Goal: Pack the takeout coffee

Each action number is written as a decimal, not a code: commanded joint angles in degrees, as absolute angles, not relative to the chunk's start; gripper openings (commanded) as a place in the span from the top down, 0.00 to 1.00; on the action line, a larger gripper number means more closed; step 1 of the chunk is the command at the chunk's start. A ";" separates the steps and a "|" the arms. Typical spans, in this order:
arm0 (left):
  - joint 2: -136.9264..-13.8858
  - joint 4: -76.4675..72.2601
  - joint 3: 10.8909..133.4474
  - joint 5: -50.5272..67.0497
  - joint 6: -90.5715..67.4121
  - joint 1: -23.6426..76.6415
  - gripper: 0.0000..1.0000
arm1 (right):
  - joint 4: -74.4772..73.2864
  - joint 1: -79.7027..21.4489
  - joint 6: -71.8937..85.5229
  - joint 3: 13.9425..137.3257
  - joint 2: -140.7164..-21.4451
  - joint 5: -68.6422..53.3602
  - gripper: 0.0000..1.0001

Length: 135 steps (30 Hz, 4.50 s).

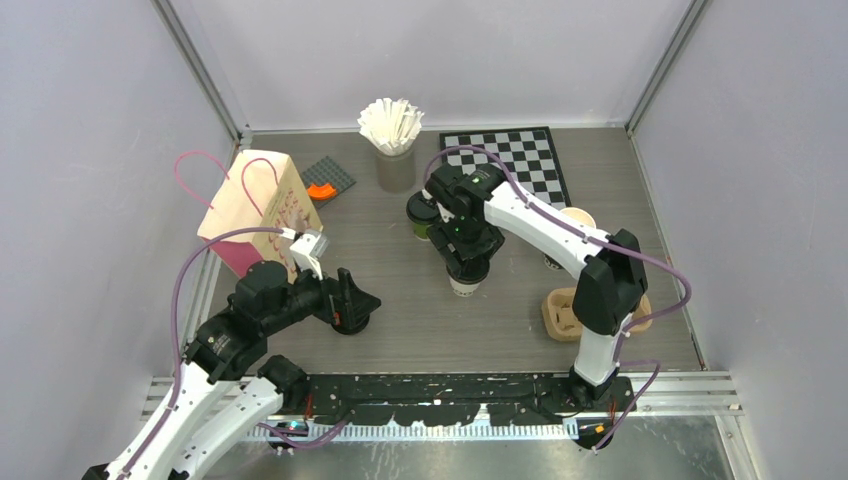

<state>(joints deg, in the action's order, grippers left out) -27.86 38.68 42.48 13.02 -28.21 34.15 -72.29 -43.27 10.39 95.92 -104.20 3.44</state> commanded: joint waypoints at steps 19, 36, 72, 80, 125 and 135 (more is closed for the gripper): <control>-27.08 38.81 42.91 11.91 -27.11 34.32 0.00 | -77.15 -42.94 9.17 103.17 -105.65 4.62 0.20; -26.72 39.22 42.98 11.06 -27.16 34.32 0.00 | -76.08 -41.39 6.86 102.01 -109.86 1.71 0.19; -26.49 39.20 42.88 10.66 -27.23 34.35 0.00 | -76.51 -41.73 9.13 101.28 -105.98 1.16 0.18; -26.41 39.47 42.98 10.45 -27.28 34.30 0.00 | -74.55 -41.94 9.41 99.36 -106.38 0.79 0.16; -36.16 32.73 42.93 15.05 -34.34 34.32 0.01 | -64.21 -41.84 4.28 90.40 -101.50 -2.97 0.07; -44.51 22.48 41.43 12.86 -46.38 34.36 0.15 | -61.75 -40.97 0.42 86.31 -98.09 -6.59 0.06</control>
<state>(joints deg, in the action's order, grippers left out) -42.89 31.14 42.35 13.08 -40.16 34.15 -63.61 -41.39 3.11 87.35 -100.68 -3.01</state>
